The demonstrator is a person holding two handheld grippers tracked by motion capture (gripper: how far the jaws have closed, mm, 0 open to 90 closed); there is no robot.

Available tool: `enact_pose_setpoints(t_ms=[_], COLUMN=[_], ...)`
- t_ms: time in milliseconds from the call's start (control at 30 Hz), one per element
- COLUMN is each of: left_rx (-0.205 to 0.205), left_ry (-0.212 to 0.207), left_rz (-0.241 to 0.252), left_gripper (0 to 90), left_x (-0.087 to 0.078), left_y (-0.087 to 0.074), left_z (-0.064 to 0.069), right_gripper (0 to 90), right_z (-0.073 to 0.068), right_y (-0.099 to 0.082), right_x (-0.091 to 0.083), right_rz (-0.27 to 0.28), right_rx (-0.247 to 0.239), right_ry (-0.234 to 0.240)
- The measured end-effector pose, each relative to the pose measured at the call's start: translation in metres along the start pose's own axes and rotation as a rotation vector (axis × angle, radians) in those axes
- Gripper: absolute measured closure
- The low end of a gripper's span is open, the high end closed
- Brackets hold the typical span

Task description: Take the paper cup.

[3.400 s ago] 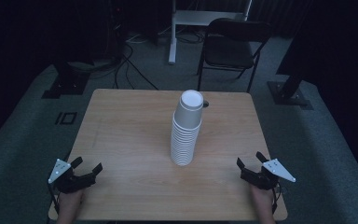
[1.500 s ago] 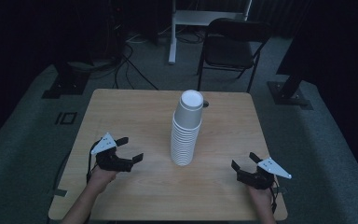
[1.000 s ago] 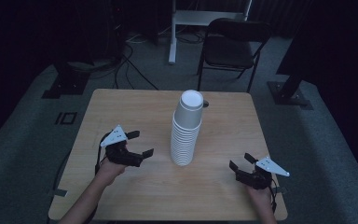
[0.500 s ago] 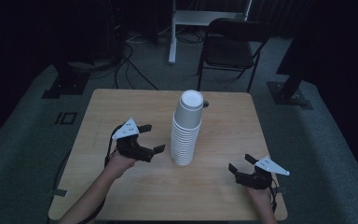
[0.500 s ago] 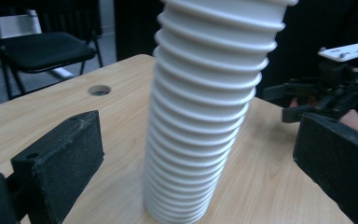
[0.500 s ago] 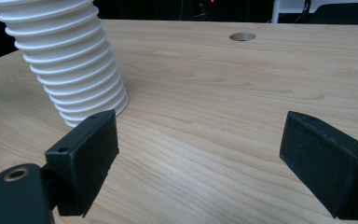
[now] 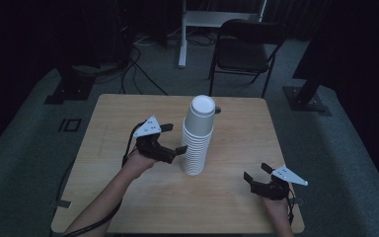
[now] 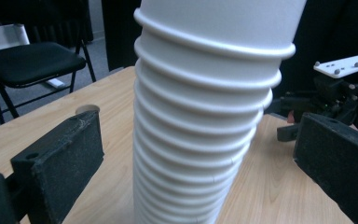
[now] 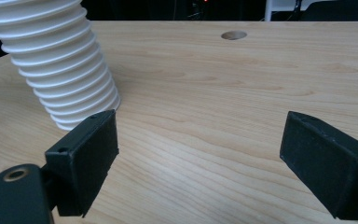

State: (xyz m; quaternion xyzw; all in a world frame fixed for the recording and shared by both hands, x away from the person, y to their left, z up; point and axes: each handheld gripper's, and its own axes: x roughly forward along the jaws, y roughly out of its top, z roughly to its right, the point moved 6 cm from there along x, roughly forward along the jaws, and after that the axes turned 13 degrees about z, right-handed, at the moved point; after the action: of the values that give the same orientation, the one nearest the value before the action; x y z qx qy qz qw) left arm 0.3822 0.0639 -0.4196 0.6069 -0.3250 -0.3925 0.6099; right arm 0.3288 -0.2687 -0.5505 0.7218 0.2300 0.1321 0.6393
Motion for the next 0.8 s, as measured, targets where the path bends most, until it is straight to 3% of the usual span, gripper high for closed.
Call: enact_pose_setpoints(t_ms=[200,400,800], left_rx=[0.025,0.018,0.024], left_ry=[-0.025,-0.055,-0.041], left_rz=[-0.015,-0.011,0.012], left_gripper=[1.3,1.4,1.4], left_x=[0.016,0.024,0.035], left_y=[0.004,0.009,0.015], left_z=[0.005,0.008,0.003], right_gripper=[11.0,11.0,11.0], right_z=[0.001,0.002,0.002], right_y=[0.000,0.000,-0.002], right_x=[-0.001,-0.002,-0.001], right_rz=[-0.001,-0.001,-0.015], right_rx=[0.003,0.008,0.014], right_ry=[0.001,0.000,-0.002])
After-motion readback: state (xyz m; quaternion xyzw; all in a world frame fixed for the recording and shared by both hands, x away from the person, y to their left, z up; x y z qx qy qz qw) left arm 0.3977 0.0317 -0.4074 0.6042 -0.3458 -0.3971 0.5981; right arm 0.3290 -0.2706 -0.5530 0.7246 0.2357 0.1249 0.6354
